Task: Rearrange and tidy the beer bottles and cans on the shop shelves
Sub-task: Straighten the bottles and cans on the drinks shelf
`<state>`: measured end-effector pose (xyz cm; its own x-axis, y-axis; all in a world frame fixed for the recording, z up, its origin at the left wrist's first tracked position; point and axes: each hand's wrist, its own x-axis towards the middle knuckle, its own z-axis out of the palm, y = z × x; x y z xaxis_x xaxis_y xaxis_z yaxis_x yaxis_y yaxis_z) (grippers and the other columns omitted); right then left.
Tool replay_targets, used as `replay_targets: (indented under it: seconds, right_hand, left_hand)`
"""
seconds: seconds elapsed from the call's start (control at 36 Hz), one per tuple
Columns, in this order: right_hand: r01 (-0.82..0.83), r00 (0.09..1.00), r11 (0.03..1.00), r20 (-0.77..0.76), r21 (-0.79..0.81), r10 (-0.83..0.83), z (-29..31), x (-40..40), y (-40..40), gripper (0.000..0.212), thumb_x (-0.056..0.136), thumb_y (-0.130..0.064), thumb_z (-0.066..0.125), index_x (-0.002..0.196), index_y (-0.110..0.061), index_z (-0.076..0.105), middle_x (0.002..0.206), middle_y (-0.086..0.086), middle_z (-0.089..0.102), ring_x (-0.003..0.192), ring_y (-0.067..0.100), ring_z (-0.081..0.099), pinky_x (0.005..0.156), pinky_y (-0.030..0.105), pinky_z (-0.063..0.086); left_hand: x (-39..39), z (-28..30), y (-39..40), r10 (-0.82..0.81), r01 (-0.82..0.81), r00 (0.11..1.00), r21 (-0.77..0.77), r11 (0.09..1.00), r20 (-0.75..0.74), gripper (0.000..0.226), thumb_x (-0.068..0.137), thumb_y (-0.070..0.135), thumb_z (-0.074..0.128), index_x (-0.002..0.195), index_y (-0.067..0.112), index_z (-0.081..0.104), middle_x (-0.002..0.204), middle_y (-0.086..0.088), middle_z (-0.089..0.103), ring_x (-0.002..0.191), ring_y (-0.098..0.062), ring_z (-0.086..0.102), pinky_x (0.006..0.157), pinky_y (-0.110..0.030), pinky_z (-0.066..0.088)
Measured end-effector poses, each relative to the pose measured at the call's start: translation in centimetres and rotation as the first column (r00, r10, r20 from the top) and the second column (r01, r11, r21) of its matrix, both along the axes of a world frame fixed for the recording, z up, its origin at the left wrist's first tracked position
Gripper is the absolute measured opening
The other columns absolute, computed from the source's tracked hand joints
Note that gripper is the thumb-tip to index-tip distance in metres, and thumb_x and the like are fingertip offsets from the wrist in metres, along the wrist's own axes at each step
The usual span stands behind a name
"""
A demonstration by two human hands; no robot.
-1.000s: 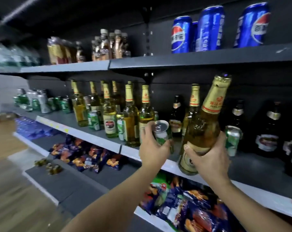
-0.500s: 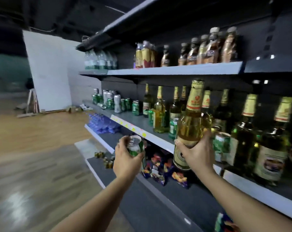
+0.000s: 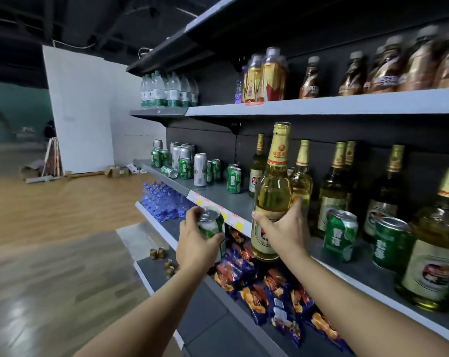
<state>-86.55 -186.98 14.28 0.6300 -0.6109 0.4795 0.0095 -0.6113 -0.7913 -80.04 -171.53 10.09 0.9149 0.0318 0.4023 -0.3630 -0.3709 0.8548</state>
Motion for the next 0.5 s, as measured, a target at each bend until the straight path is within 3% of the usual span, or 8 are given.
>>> replay_targets:
  seconds: [0.14,0.28,0.5]
  right_hand:
    - [-0.016,1.0,0.998,0.017,0.056,0.015,1.0,7.6,-1.1,0.086,0.072,-0.04,0.081,0.137,-0.014,0.032,0.13,0.005,0.053,0.119,0.03,0.052,0.092,0.037,0.044]
    - [0.021,1.0,0.998,0.003,0.065,-0.021,1.9,14.0,-2.5,0.077,0.072,-0.037,0.082,0.129,-0.015,0.035,0.126,0.006,0.056,0.112,0.03,0.056,0.082,0.033,0.043]
    - [0.129,0.99,0.989,-0.067,0.073,-0.125,1.1,22.9,-5.2,0.079,0.069,-0.04,0.083,0.127,-0.018,0.034,0.125,0.006,0.058,0.109,0.031,0.058,0.084,0.036,0.049]
  left_hand:
    - [7.4,1.5,-2.0,-0.047,0.047,0.999,-0.004,0.999,0.012,0.065,0.073,0.023,0.076,0.125,0.034,0.039,0.121,0.003,0.051,0.103,-0.019,0.053,0.079,-0.031,0.045]
    - [14.2,2.9,-3.6,-0.056,0.057,0.998,-0.043,0.997,0.025,0.076,0.074,0.023,0.079,0.137,0.026,0.037,0.135,0.001,0.047,0.118,-0.023,0.051,0.089,-0.032,0.042]
    - [25.0,2.6,-6.7,-0.139,0.139,0.99,-0.019,0.99,-0.001,0.068,0.074,0.022,0.078,0.132,0.024,0.043,0.126,-0.001,0.049,0.115,-0.024,0.052,0.082,-0.032,0.042]
